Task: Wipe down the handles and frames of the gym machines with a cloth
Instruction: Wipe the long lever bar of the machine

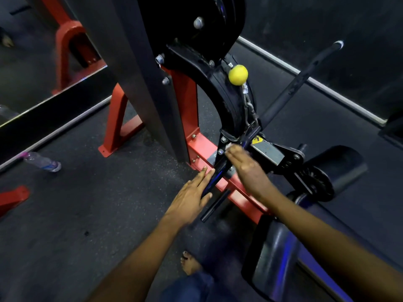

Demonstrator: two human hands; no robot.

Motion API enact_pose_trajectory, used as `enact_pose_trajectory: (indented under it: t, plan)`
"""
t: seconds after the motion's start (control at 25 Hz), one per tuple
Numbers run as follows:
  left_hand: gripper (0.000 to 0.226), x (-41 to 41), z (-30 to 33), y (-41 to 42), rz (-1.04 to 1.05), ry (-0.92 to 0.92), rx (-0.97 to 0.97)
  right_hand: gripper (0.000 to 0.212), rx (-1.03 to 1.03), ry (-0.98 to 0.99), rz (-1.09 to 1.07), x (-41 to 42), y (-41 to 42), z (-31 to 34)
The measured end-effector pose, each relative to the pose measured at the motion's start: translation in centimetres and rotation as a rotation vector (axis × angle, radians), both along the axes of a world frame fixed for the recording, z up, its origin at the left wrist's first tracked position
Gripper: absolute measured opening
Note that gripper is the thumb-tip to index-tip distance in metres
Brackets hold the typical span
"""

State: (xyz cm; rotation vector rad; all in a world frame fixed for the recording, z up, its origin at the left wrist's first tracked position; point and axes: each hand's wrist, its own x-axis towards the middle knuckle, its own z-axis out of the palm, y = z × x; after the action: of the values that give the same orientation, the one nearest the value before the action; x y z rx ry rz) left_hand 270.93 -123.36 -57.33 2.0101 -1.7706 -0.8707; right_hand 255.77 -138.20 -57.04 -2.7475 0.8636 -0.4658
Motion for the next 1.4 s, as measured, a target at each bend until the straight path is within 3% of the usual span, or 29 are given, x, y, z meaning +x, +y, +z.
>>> enact_pose_trajectory:
  t: [0.12, 0.24, 0.32, 0.4, 0.48, 0.68, 0.84, 1.04, 1.2, 1.32, 1.4]
  plan:
    - [0.068, 0.1, 0.0, 0.0, -0.003, 0.004, 0.013, 0.036, -0.06, 0.079, 0.216, -1.0, -0.7, -0.1]
    - [0.07, 0.1, 0.0, 0.0, 0.009, 0.02, 0.006, 0.059, 0.027, -0.014, -0.1, -2.3, -3.9, -0.1]
    - [0.07, 0.1, 0.1, 0.0, 0.011, 0.019, 0.012, 0.071, 0.141, -0.077, -0.219, -1.3, 0.1, -0.9]
    - [0.069, 0.0, 0.2, 0.0, 0.007, 0.002, 0.024, 0.052, 0.095, -0.089, 0.002, -0.7, 5.0, -2.3]
    - [0.067, 0.1, 0.2, 0.0, 0.004, 0.002, 0.024, 0.036, -0.021, -0.056, 0.177, -1.4, 4.1, -1.7]
    - [0.067, 0.0, 0.2, 0.0, 0.017, 0.002, 0.011, 0.016, 0.068, -0.253, -0.303, -0.6, -2.9, 0.9]
    - [0.067, 0.1, 0.3, 0.0, 0.013, -0.002, 0.013, 0.018, 0.055, -0.147, -0.032, -1.6, -0.7, 0.3]
    - [0.067, 0.0, 0.2, 0.2, 0.018, -0.036, 0.013, 0.015, 0.107, -0.242, -0.251, -0.8, -4.3, 0.9]
    - [0.068, -0.3, 0.5, 0.3, 0.029, -0.131, 0.031, 0.015, 0.157, -0.165, -0.077, -2.2, -4.2, 0.8]
    - [0.066, -1.0, 0.5, 0.3, 0.066, -0.234, 0.055, 0.016, 0.303, -0.278, -0.345, -2.6, -7.7, 2.4]
    - [0.066, -2.1, 0.9, -0.3, 0.137, -0.313, 0.031, 0.019, 0.347, -0.11, -0.213, -2.3, -7.7, 3.4]
